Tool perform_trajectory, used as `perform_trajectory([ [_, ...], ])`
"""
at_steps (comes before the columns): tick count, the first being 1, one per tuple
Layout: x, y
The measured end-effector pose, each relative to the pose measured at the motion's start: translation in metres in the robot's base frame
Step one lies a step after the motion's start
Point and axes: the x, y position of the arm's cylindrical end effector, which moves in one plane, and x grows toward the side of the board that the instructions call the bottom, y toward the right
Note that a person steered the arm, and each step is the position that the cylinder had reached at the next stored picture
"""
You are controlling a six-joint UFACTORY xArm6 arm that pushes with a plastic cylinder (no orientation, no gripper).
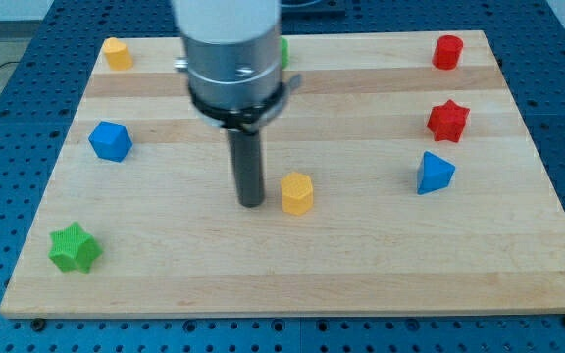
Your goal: Push the yellow hexagon towards the bottom center of the board
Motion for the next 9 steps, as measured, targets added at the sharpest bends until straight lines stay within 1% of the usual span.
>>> perform_trajectory([
  [1,-0.019,-0.026],
  [2,-0.027,-0.015],
  [3,-0.026,0.025],
  [4,-0.007,0.057],
  [5,0.012,0.059],
  [6,-0.020,0.050],
  [7,-0.040,0.080],
  [8,-0.029,0.125],
  [9,0.001,0.133],
])
